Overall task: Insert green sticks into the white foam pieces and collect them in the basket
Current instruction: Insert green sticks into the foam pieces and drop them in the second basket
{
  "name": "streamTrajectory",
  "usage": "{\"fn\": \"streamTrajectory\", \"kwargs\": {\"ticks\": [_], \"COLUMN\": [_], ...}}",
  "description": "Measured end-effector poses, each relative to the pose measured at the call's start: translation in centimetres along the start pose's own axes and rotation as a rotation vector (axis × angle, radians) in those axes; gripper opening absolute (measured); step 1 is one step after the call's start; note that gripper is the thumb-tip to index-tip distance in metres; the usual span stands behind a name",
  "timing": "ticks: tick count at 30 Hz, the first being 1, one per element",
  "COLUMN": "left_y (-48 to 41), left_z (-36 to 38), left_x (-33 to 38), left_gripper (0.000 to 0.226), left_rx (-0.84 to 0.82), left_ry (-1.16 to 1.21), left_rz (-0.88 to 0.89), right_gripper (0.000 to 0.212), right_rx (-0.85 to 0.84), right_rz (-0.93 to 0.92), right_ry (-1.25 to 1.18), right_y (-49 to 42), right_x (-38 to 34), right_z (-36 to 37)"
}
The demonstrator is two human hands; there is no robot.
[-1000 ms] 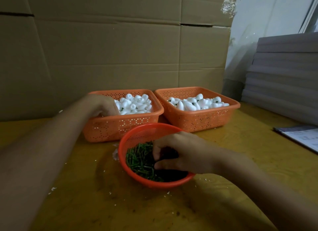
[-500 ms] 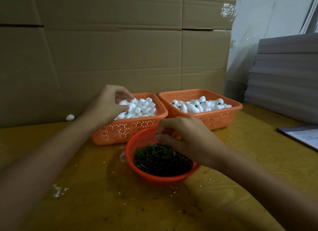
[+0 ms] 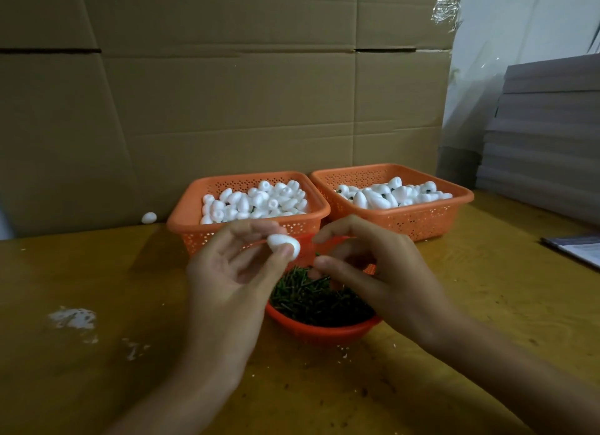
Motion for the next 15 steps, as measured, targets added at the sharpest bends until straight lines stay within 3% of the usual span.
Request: {"fn": "streamTrajectory", "kwargs": {"ticks": [3, 6, 9, 15], "left_y": [1.7, 2.1, 1.9, 1.8], "left_z": [-0.9, -1.1, -0.8, -0.9], "left_x": [0.1, -0.2, -0.6, -1.4], "left_gripper": [0.025, 0.028, 0.03, 0.026], "left_rx": [0.017, 0.002, -0.013, -0.012], "left_ry": [-0.18, -0.215, -0.211, -0.099], "left_rz": [0.189, 0.241, 0.221, 0.08], "right_gripper": [0.021, 0.013, 0.015, 0.001], "right_rx": [-0.039, -0.015, 0.055, 0.067], "right_rz": [-0.045, -0.108, -0.097, -0.017], "right_ry": [0.076, 0.11, 0.108, -0.061], "right_y": [0.2, 0.4, 0.3, 0.4], "right_x": [0.0, -0.2, 0.0, 0.8], "right_z": [0.6, 0.8, 0.6, 0.7]}}
Point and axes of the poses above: each hand's wrist, its own y-axis away from the middle knuckle, its own z-axis out of the palm, x = y × z, the point moved 8 cm from there along -y, towards the middle knuckle, and after that the axes turned 13 degrees about x, right-handed, at the moved point
